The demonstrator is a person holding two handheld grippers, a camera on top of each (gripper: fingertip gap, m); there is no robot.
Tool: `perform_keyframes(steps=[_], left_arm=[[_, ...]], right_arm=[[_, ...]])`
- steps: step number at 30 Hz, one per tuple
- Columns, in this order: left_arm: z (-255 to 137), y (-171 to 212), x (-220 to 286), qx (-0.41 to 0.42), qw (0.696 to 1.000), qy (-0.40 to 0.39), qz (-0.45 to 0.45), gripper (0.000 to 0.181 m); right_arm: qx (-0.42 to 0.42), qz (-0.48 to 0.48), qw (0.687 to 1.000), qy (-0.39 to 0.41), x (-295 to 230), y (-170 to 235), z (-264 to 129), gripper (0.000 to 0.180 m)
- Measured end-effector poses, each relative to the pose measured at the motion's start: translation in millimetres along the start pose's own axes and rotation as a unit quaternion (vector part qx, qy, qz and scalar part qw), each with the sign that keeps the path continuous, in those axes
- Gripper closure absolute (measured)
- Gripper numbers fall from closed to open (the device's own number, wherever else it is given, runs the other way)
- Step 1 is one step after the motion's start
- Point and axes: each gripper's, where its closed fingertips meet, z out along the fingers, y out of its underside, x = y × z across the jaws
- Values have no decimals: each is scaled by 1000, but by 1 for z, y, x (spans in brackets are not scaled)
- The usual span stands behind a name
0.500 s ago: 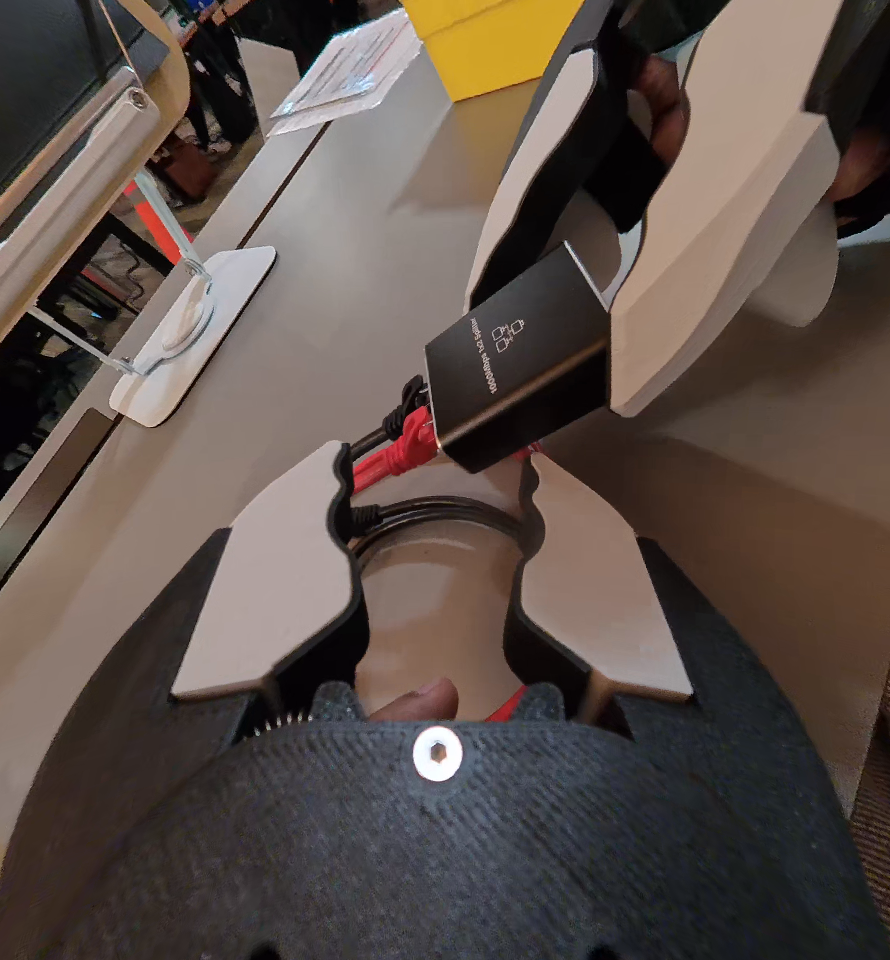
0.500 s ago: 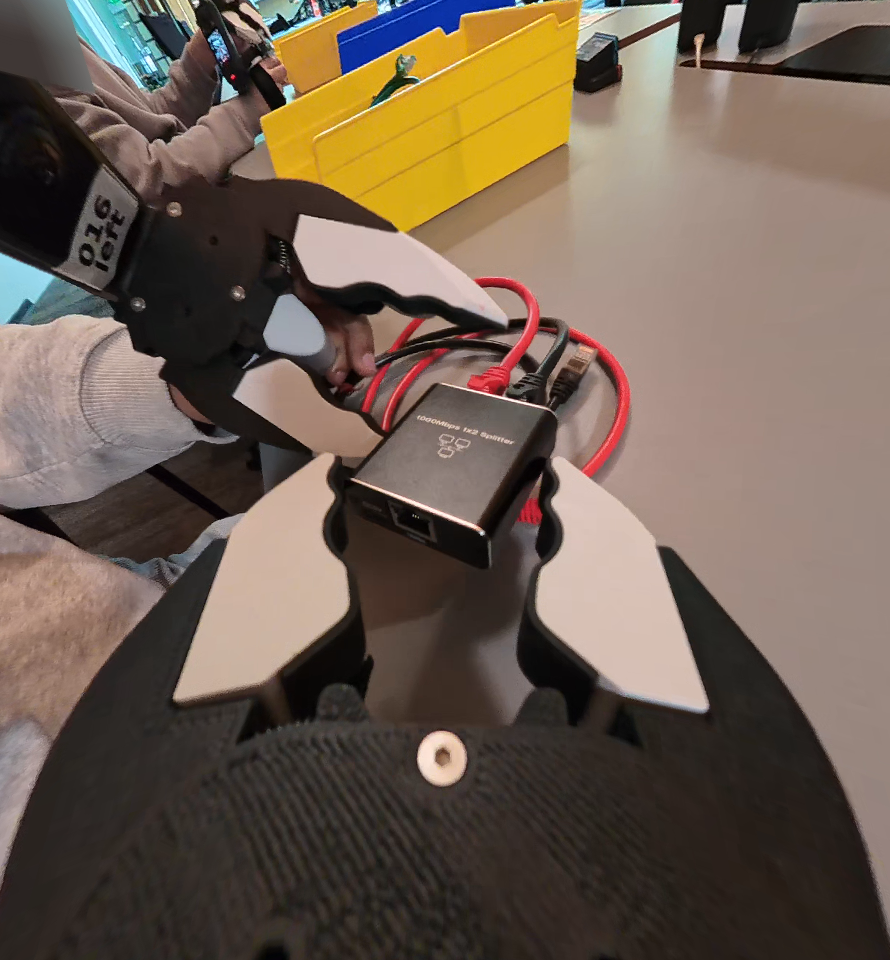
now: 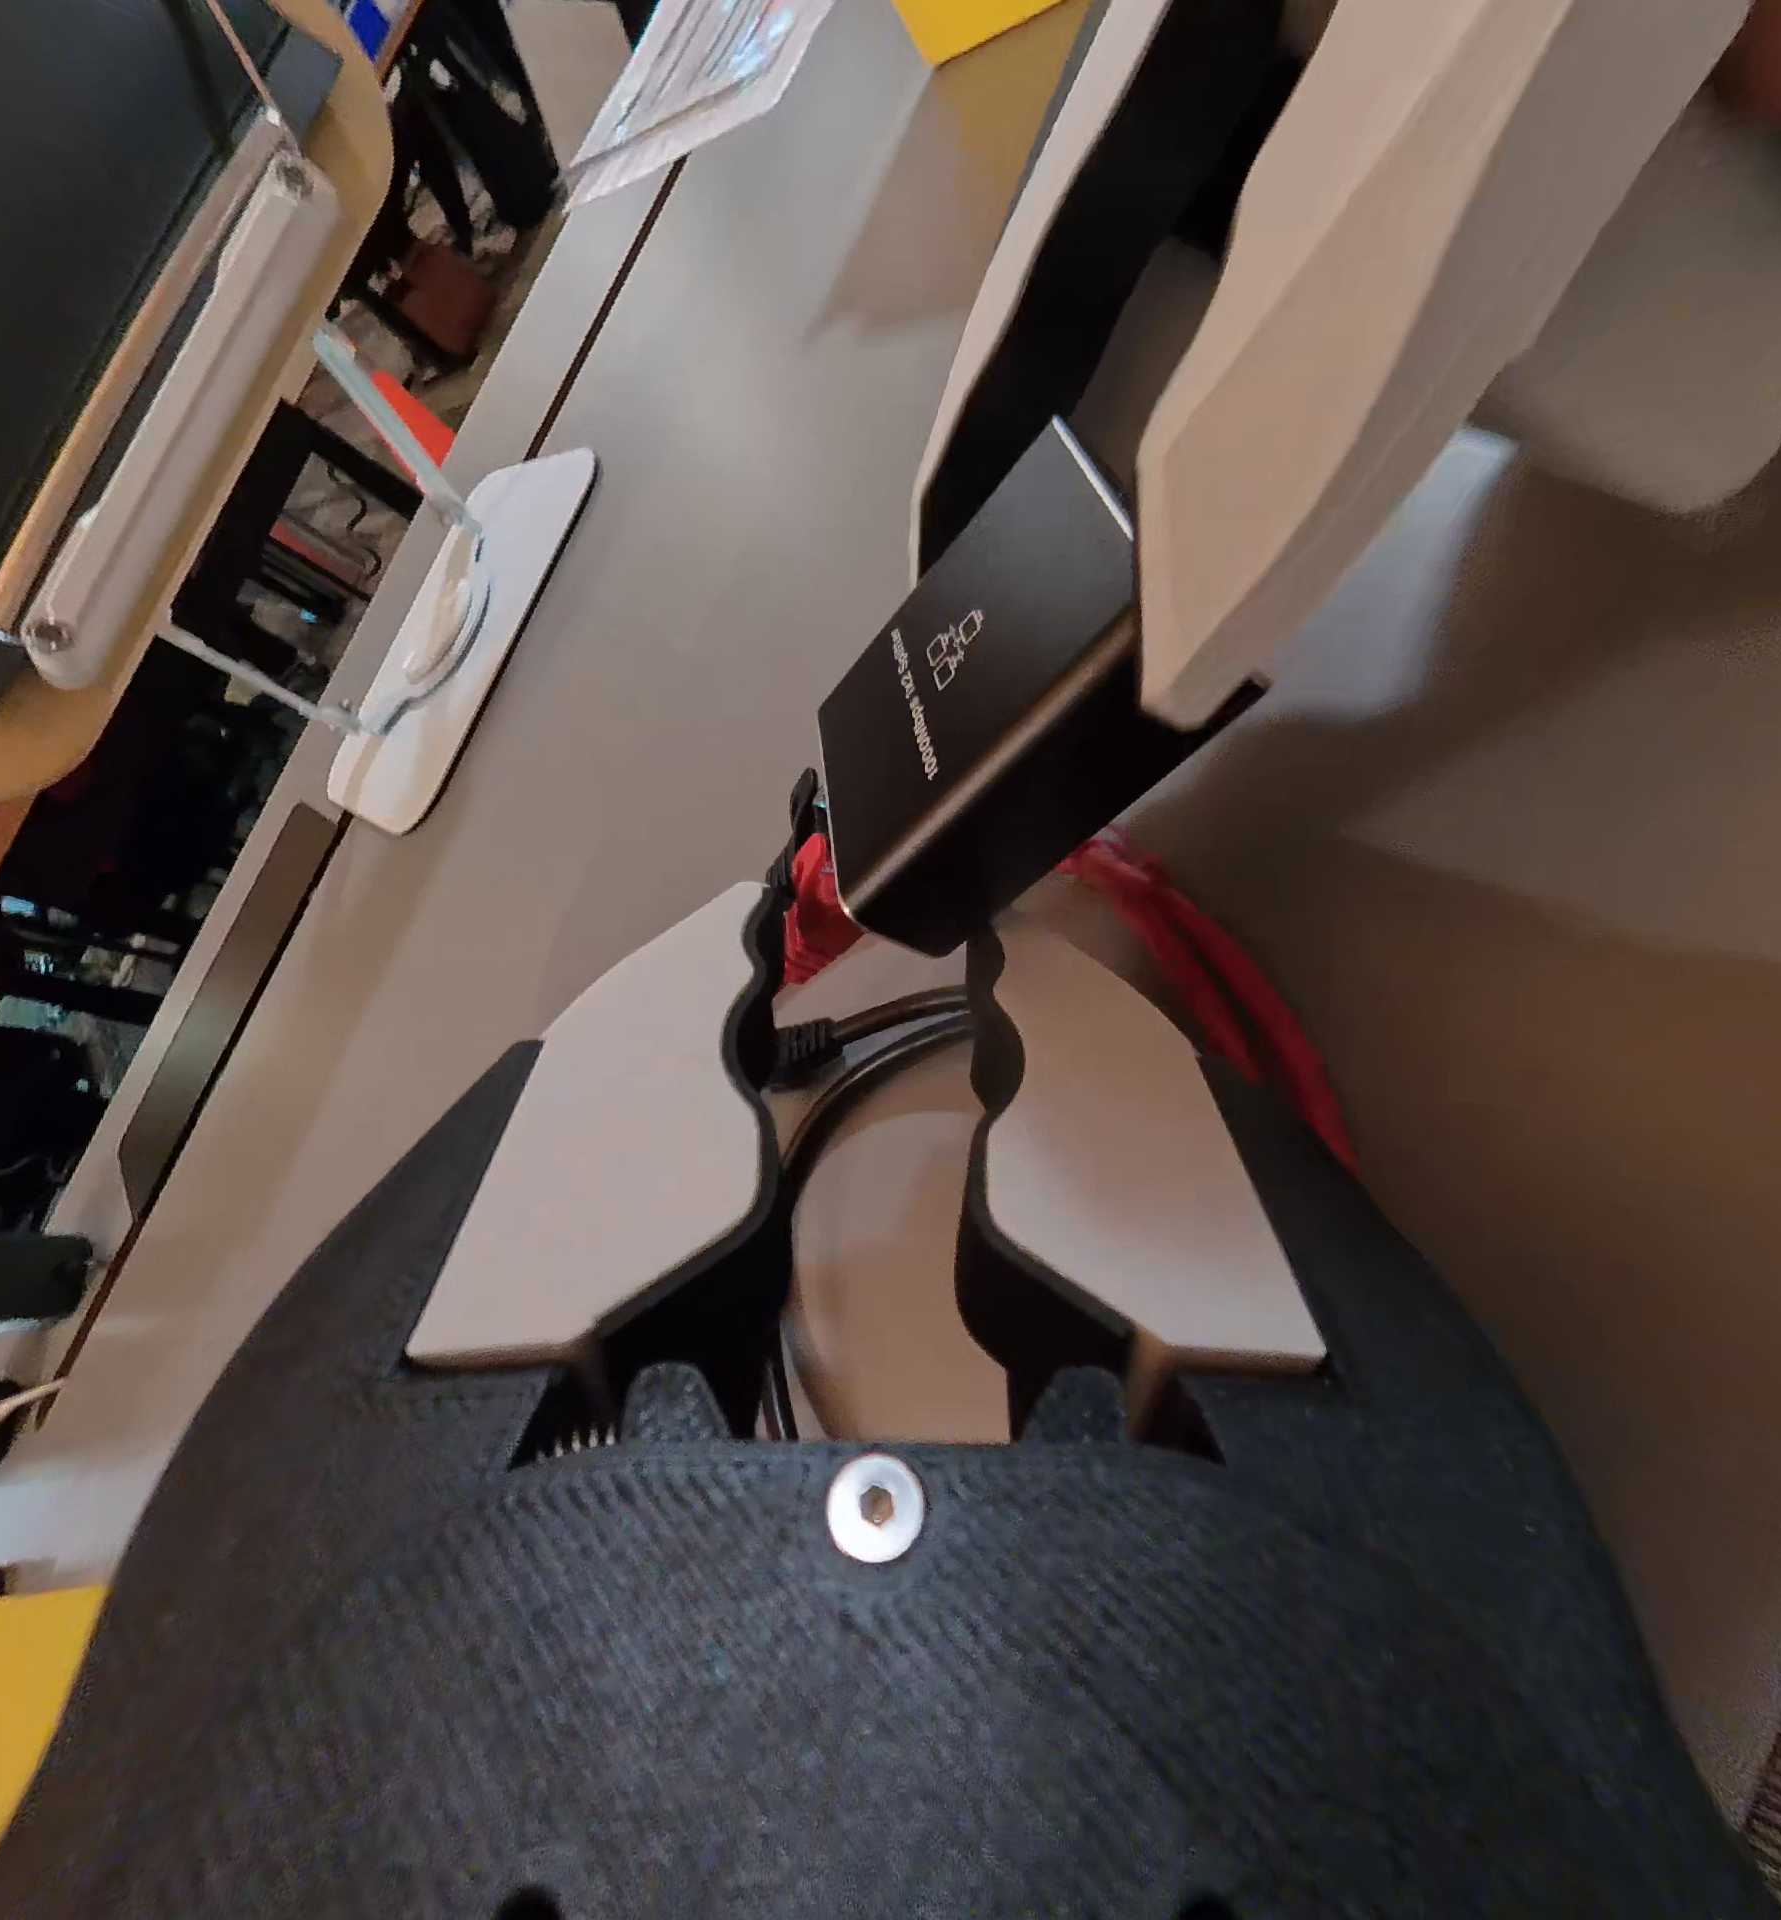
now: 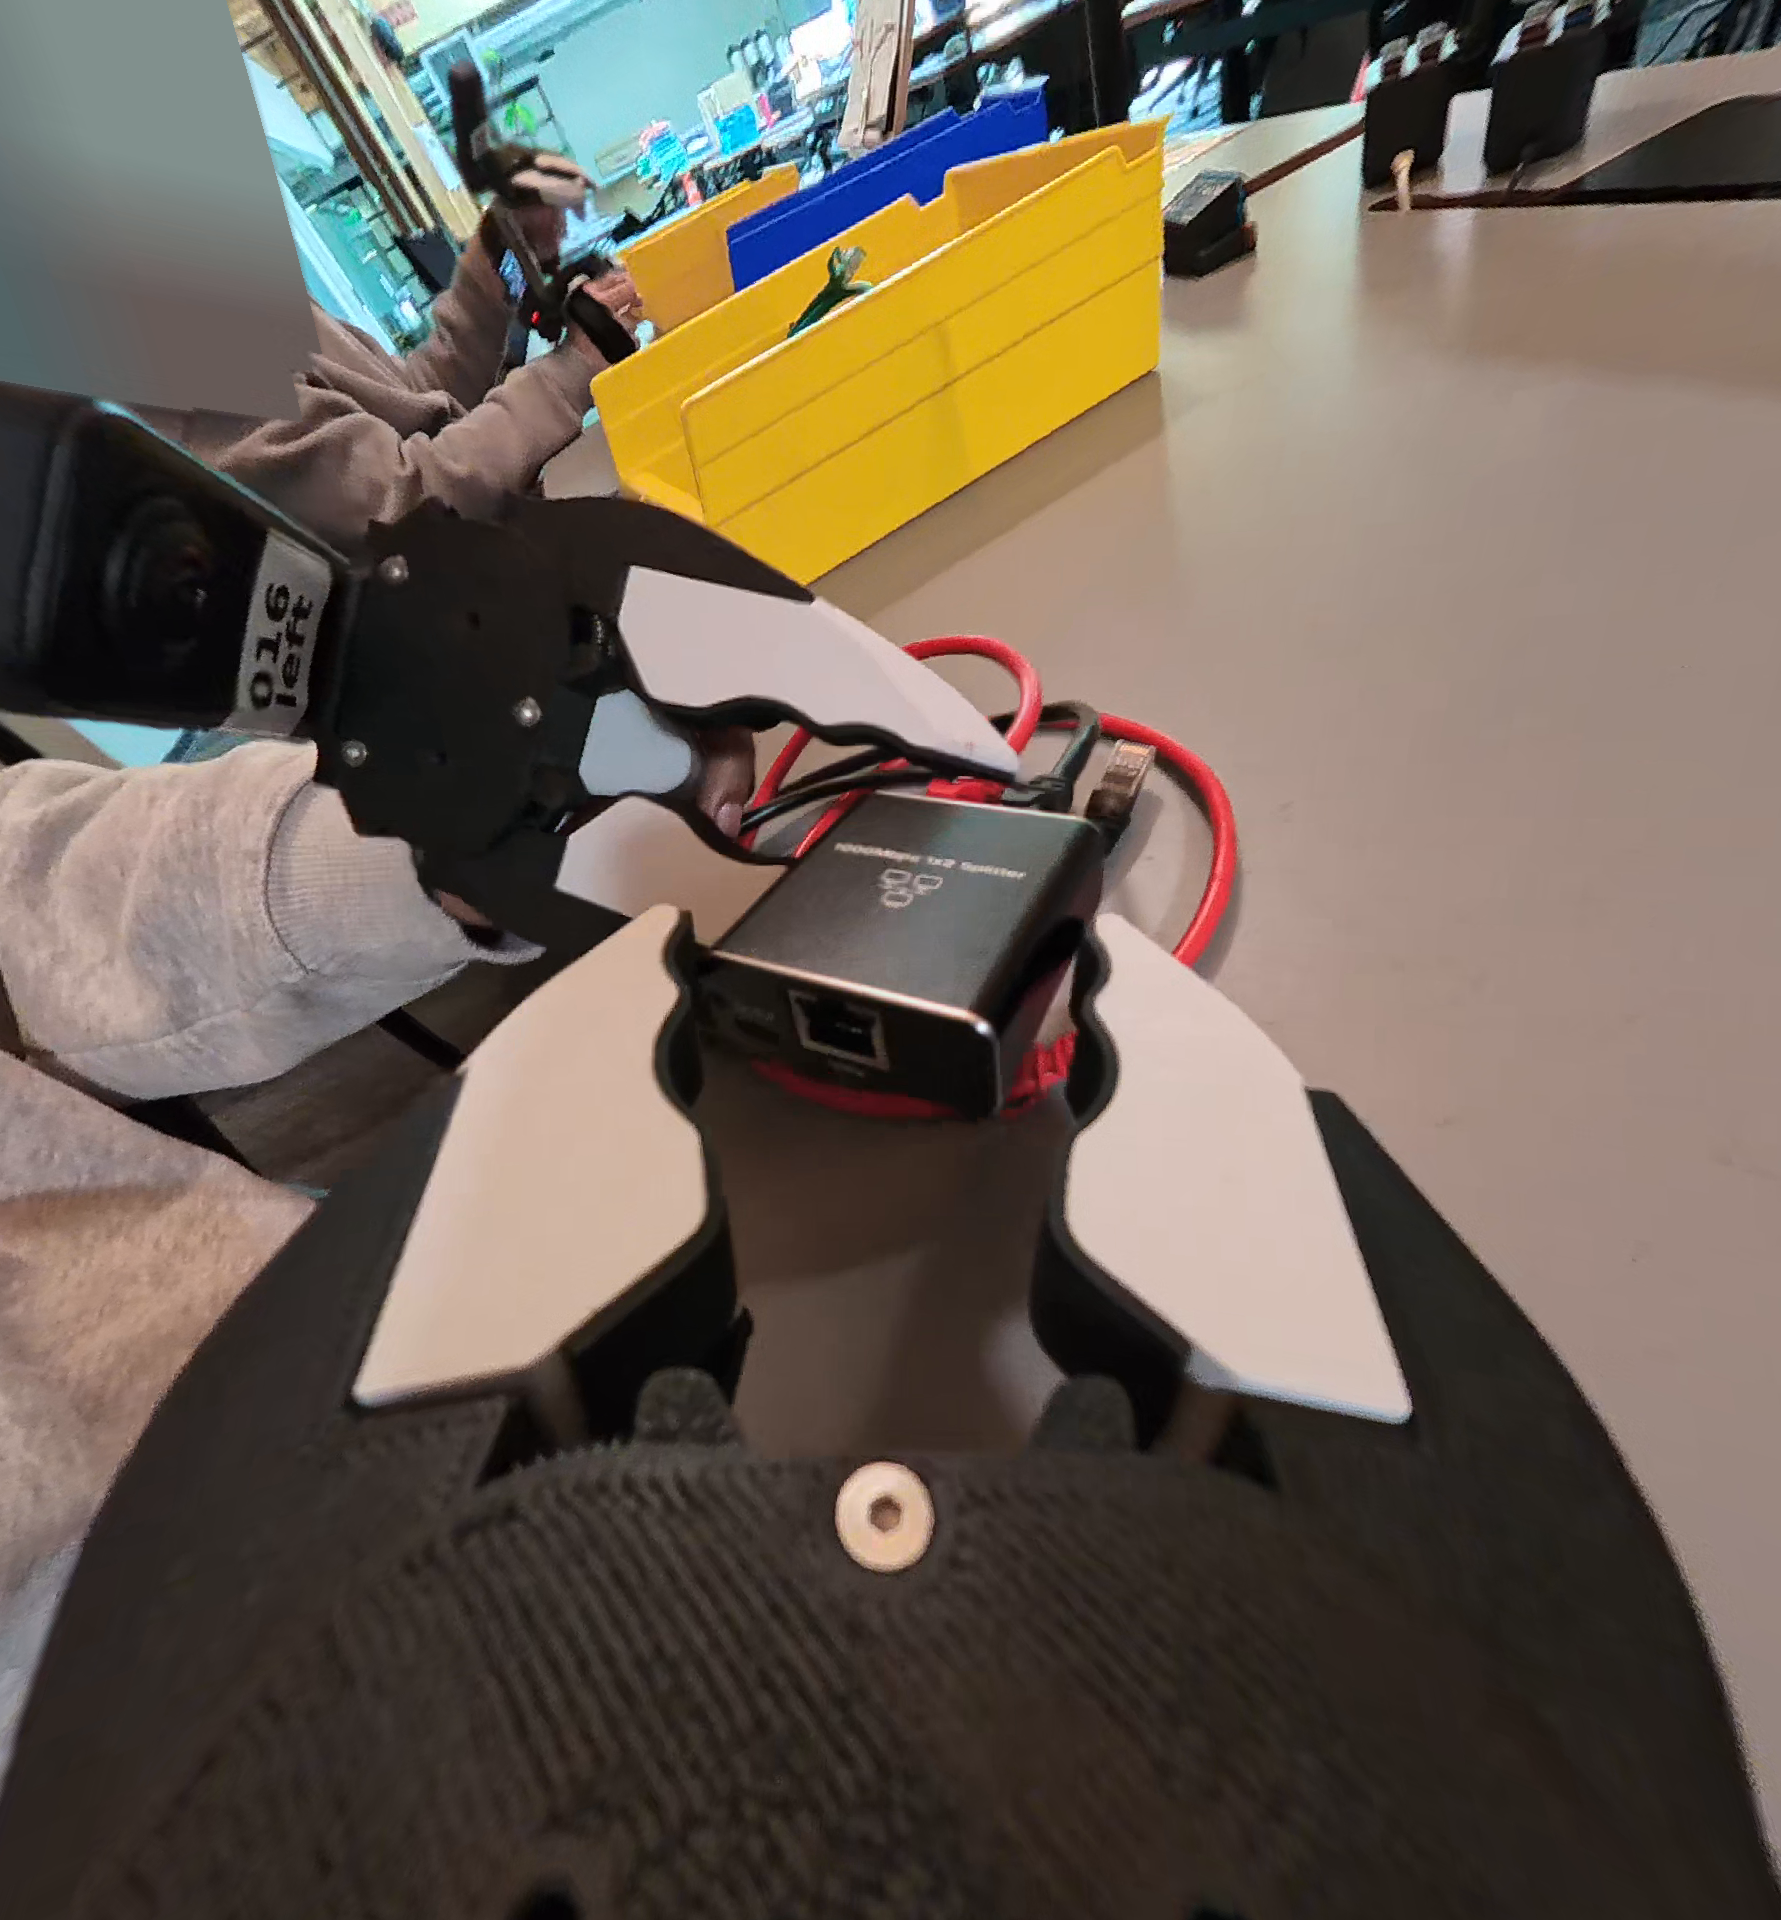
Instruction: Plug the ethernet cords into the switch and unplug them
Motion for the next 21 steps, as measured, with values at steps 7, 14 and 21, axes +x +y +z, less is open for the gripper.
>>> perform_keyframes(steps=[7, 14, 21], left_arm=[[2, 21, -18, -30, 997, -16, -75, 146], [0, 13, -15, -29, 997, -19, -71, 146], [-3, -4, -2, -3, 1000, -7, -22, 143]], right_arm=[[44, 24, 997, 52, 10, -10, -9, 102], [15, -31, 991, 129, 10, -4, 8, 83], [-7, -7, 994, 111, 14, 3, 8, 117]])
